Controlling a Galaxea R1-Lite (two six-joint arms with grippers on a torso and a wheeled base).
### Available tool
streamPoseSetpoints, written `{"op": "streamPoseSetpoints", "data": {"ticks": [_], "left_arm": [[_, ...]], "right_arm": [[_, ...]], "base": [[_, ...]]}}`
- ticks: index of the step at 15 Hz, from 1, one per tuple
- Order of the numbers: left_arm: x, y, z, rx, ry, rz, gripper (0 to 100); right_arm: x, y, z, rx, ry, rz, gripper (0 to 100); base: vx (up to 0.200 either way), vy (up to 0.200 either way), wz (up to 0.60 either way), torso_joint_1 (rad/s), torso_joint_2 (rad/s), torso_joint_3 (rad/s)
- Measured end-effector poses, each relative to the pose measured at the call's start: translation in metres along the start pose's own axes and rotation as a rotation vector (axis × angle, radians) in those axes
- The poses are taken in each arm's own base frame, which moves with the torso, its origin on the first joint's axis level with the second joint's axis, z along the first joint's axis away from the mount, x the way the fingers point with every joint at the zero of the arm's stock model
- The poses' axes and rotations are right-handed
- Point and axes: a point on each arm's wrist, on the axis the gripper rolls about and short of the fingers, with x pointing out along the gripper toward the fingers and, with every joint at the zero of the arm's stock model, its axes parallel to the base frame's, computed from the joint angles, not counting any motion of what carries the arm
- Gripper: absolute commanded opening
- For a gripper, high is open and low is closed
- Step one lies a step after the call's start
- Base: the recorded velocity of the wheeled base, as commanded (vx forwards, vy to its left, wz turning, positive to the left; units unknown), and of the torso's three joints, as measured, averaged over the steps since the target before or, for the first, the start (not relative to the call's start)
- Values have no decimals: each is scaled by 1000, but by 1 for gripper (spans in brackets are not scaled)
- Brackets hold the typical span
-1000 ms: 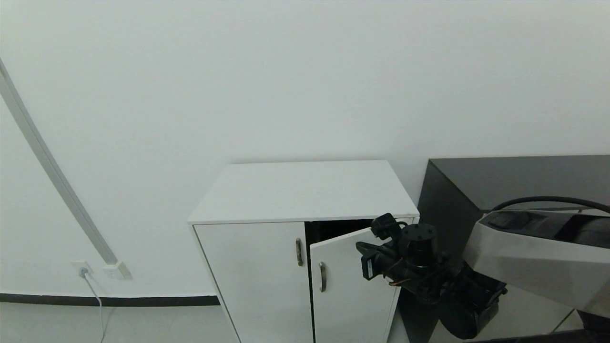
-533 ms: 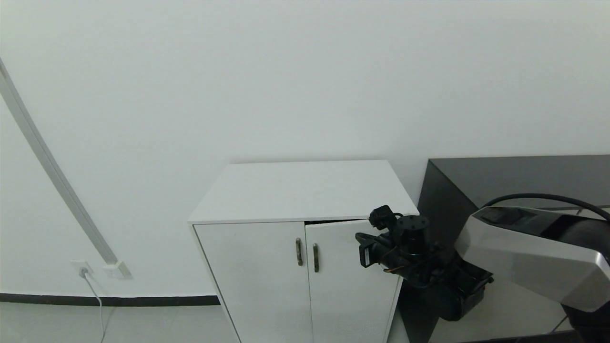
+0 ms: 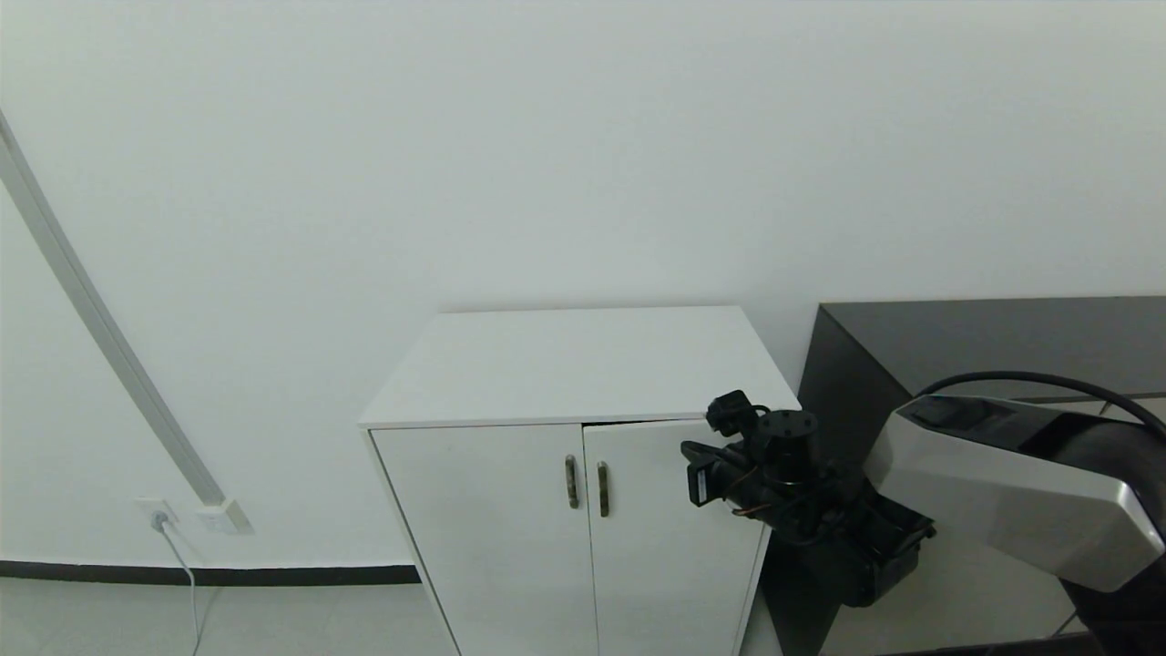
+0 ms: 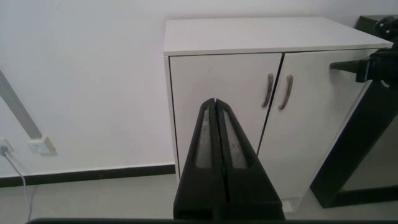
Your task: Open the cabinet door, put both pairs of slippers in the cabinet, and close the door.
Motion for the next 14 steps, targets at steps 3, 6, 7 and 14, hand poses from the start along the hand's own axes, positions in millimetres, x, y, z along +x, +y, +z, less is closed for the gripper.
{"op": "streamPoseSetpoints", "data": {"ticks": [3,6,7,14], "left_arm": [[0,0,0,0,0,0,0],[0,0,0,0,0,0,0],[0,0,0,0,0,-1,0],[0,0,0,0,0,0,0]], "right_arm": [[2,-2,1,-2,-6,-4,0],[4,-4,0,-1,-10,-9,0],[4,-5,0,-2,-10,-11,0],[7,-5,1,-4,-18,-13,0]], "base": [[0,0,0,0,0,0],[0,0,0,0,0,0],[0,0,0,0,0,0],[0,0,0,0,0,0]]}}
